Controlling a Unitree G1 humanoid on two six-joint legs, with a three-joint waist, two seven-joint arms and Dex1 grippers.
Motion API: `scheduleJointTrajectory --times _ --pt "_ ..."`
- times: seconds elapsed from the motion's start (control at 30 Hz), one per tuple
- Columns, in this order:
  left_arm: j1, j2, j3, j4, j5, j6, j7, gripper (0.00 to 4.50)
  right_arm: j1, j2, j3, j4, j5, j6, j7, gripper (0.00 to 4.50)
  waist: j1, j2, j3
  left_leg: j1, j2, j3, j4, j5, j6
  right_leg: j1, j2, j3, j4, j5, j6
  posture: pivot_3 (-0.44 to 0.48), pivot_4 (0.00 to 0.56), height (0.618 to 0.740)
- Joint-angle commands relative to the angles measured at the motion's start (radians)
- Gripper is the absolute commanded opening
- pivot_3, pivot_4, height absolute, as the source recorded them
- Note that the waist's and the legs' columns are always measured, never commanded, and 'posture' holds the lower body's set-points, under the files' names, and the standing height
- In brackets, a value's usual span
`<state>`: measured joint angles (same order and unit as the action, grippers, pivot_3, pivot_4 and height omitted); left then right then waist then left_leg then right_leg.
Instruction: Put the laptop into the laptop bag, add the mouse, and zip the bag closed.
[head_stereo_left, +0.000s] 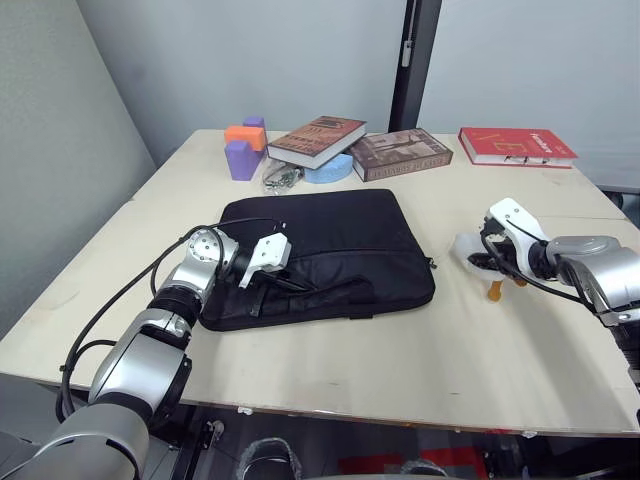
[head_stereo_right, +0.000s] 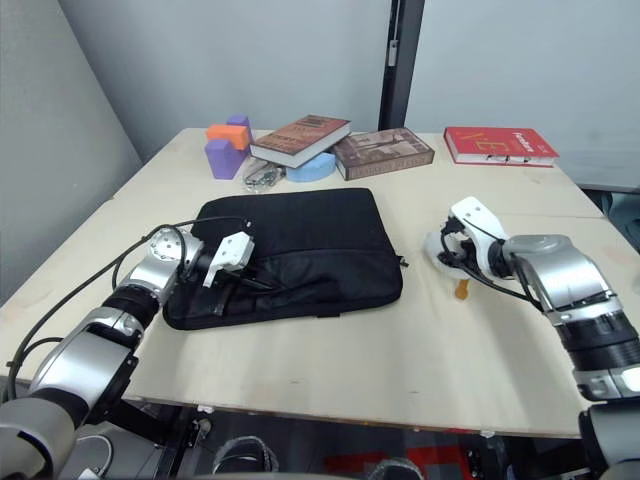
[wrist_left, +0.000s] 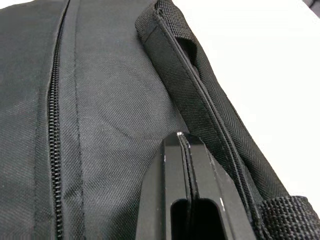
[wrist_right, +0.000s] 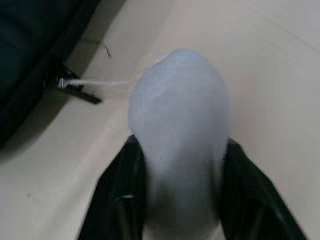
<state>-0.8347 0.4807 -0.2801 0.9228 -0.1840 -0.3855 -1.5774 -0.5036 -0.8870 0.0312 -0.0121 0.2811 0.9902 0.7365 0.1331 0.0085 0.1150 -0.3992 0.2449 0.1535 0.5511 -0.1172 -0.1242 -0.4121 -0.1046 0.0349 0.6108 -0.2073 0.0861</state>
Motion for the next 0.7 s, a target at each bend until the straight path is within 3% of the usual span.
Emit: scheduleJointTrajectory --times 0.03,0.17,0.33,0.43,0.7 --pt "0.033 0.019 -0.007 -0.045 -0.021 0.095 -0.037 0.0 0.002 -0.026 -0.073 -0.038 0.037 -0.017 0.038 3.29 0.0 -0.001 0.001 0.0 0.0 0.0 0.0 0.0 0.0 -0.001 0.0 0.0 0.0 0.0 0.0 0.0 0.15 0.74" --pt "0.048 0.06 0.019 -0.154 -0.072 0.179 -0.037 0.0 0.018 -0.054 -0.135 -0.056 0.079 -0.005 0.073 4.48 -0.001 -0.001 0.004 -0.005 0.0 0.0 0.0 0.0 0.0 -0.005 0.0 0.0 0.0 0.0 0.0 0.0 0.15 0.74" --pt "0.102 0.189 0.097 -0.347 -0.115 0.255 -0.027 0.0 0.117 -0.183 -0.313 -0.022 0.164 -0.044 0.22 4.48 -0.001 -0.002 0.012 -0.009 0.003 0.0 0.0 -0.002 -0.002 -0.01 0.003 -0.001 0.0 -0.001 -0.001 0.0 0.15 0.74" --pt "0.122 0.246 0.145 -0.414 -0.126 0.315 0.003 0.83 0.149 -0.224 -0.384 -0.003 0.197 -0.061 0.27 4.5 -0.004 -0.002 0.012 -0.016 0.003 0.0 0.0 -0.001 -0.001 -0.016 0.004 -0.001 0.0 -0.001 -0.001 0.0 0.15 0.74" --pt "0.182 0.436 0.31 -0.451 -0.158 0.457 0.052 3.65 0.257 -0.255 -0.512 0.035 0.276 -0.132 0.421 4.5 -0.013 -0.002 0.014 -0.016 0.004 0.0 0.005 -0.002 0.0 -0.017 0.004 0.0 0.004 -0.001 -0.002 0.0 0.15 0.74"
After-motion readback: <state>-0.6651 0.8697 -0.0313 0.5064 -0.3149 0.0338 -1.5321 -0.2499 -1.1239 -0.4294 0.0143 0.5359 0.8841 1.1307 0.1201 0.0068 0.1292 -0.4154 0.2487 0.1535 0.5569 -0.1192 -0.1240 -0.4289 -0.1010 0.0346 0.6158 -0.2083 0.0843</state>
